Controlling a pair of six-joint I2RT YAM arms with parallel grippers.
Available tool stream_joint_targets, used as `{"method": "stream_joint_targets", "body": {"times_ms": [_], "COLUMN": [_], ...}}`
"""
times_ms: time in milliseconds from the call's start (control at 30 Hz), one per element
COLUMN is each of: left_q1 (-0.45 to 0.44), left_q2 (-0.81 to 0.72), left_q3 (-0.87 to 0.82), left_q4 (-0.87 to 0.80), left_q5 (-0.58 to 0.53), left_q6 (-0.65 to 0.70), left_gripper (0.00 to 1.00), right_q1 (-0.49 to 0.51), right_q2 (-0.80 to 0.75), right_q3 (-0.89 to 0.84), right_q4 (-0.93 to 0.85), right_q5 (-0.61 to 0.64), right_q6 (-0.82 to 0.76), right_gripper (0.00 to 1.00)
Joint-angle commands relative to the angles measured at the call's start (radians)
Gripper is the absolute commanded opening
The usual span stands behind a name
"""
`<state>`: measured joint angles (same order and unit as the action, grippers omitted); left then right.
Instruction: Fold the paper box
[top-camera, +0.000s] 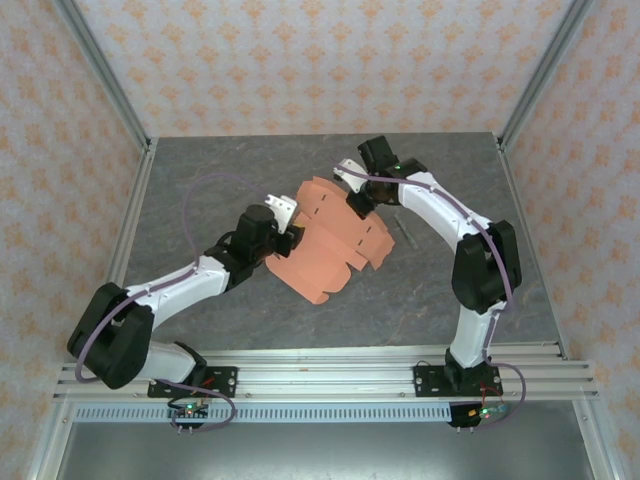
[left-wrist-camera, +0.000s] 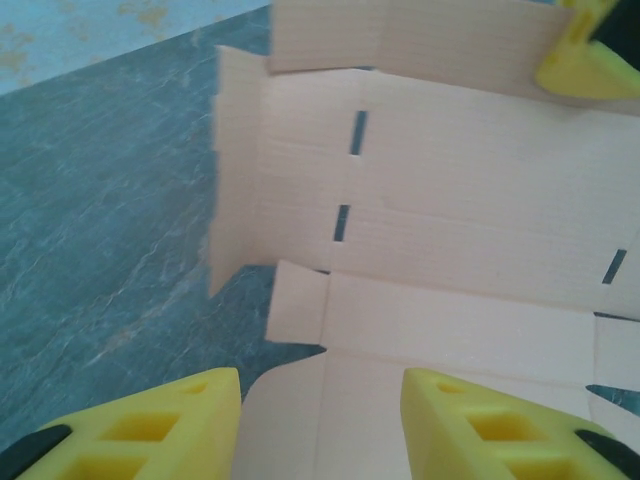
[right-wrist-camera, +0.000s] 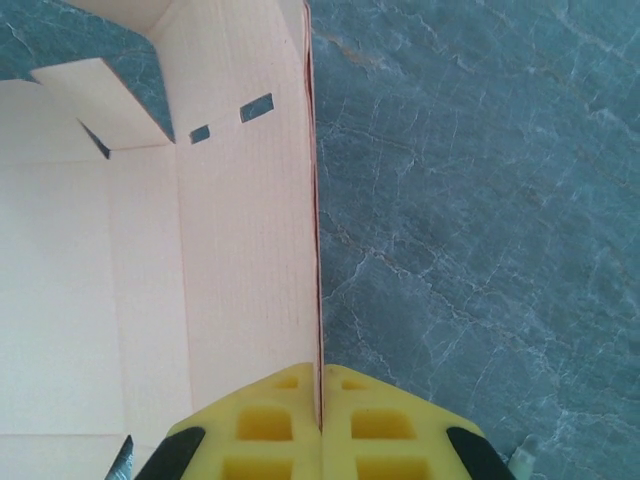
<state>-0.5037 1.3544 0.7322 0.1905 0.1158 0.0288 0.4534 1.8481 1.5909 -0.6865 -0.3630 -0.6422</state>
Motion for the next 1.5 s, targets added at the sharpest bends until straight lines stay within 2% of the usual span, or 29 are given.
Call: {"method": "stream_joint_targets", "body": {"times_ms": [0,200,367,733,933,1133,1267,1467], "left_q1": [0.05,0.101,0.121,0.203,0.205,0.205,0.202,0.19], "left_q2": [-0.044,0.012,0.108,0.274,0.309,0.326,0.342,0.302], "left_q3": [0.001,0.111,0.224,0.415,0.501,0.568,0.596,0.543], "left_q4": [-0.003,-0.029,-0.055,-0.14,-0.209,-0.281,-0.291,-0.251], "left_q5": [0.111,0.365,0.489,0.586,0.648,0.645,0.715,0.759], "left_q6": [-0.128,-0.205,-0.217,-0.199,-0.128,-0.063,-0.046,-0.042], "left_gripper": [0.48,0.48,0.48,0.53,0.56,0.56,0.54,0.4], "right_q1": [0.007,0.008,0.008,0.008,0.008,0.008,0.007,0.007], "right_q2": [-0.084,-0.152,-0.156,-0.159,-0.146,-0.138,-0.135,-0.124], "right_q3": [-0.028,-0.11,-0.104,-0.092,-0.076,-0.062,-0.054,-0.023], "right_q4": [0.039,0.096,0.074,0.042,0.022,0.012,0.012,0.016], "right_q5": [-0.009,-0.085,-0.124,-0.176,-0.198,-0.216,-0.215,-0.17], "right_q6": [-0.044,-0.081,-0.083,-0.094,-0.097,-0.097,-0.086,-0.031], "right_gripper": [0.0,0.0,0.0,0.0,0.0,0.0,0.0,0.0]}}
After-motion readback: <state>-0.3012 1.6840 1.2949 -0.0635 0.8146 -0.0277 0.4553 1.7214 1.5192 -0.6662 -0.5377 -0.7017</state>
